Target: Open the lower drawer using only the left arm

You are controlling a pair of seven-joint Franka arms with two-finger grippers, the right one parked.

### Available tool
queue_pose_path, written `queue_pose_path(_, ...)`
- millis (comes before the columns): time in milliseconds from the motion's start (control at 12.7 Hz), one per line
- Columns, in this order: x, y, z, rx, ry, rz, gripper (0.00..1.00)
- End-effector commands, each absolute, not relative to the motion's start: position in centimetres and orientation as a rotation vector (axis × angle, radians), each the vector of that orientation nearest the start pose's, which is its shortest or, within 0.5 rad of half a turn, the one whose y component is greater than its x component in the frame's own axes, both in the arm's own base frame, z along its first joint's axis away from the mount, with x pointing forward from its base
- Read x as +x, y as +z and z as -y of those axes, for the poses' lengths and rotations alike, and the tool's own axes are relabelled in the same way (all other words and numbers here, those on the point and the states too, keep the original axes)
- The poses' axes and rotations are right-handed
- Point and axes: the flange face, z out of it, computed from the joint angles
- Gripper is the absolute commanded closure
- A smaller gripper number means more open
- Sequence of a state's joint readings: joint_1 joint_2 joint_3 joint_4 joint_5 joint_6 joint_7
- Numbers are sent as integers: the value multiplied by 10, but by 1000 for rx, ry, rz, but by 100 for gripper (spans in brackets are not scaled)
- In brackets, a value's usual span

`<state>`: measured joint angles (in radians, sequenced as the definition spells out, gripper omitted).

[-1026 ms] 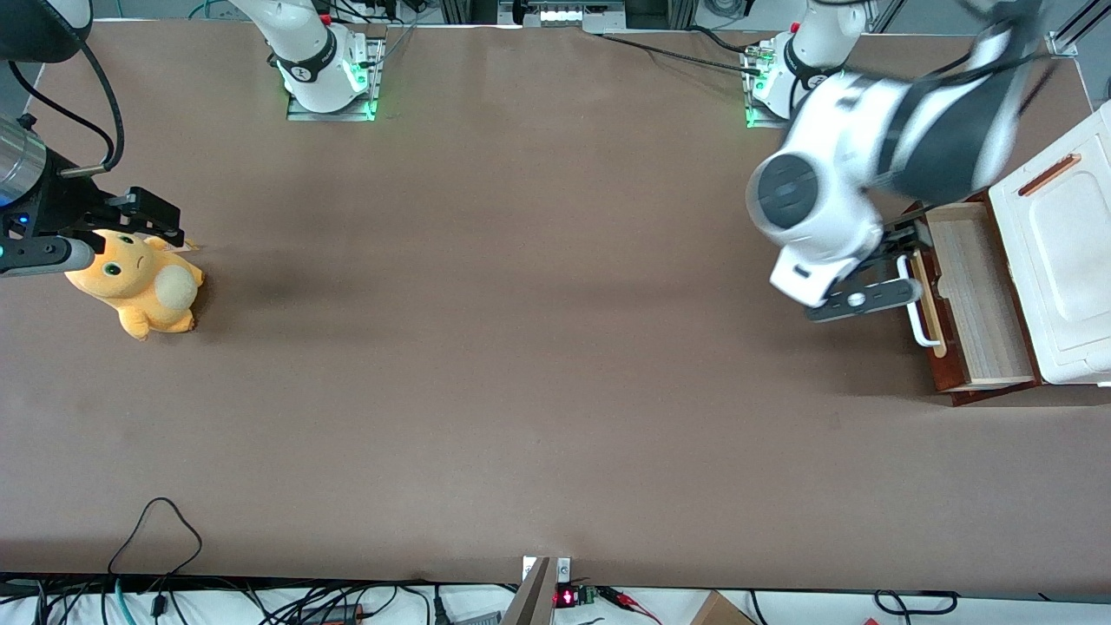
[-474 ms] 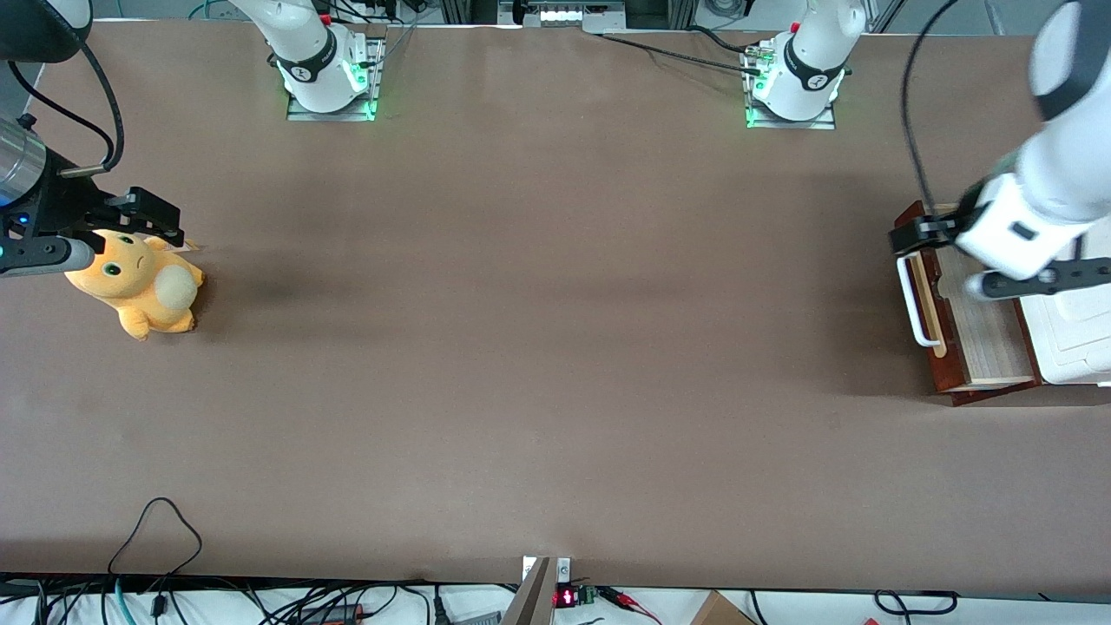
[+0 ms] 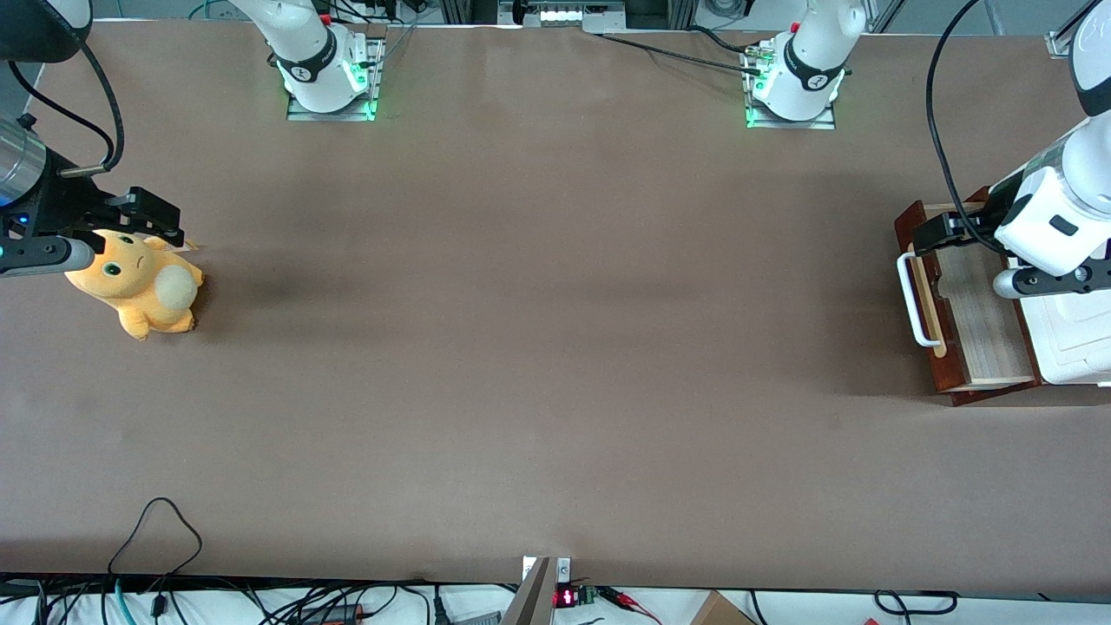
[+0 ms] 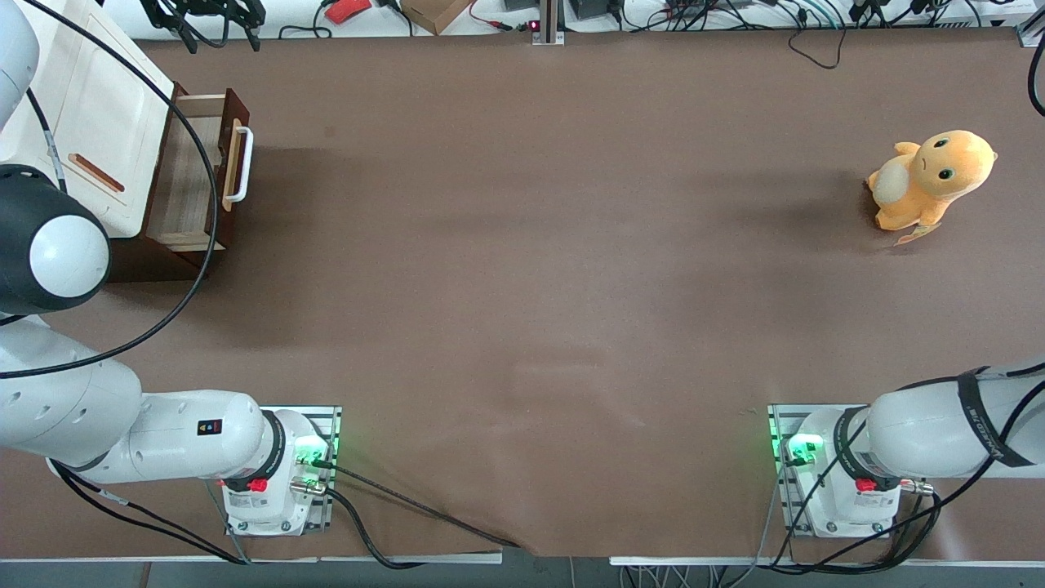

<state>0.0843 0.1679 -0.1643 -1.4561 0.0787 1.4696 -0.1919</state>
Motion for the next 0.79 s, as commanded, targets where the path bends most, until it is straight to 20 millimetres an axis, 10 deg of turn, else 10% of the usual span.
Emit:
queue_pose_path(0,589,581,33,-3100,205,154,0)
queue_pose_path(711,590,582,31,-3123,206,102,0)
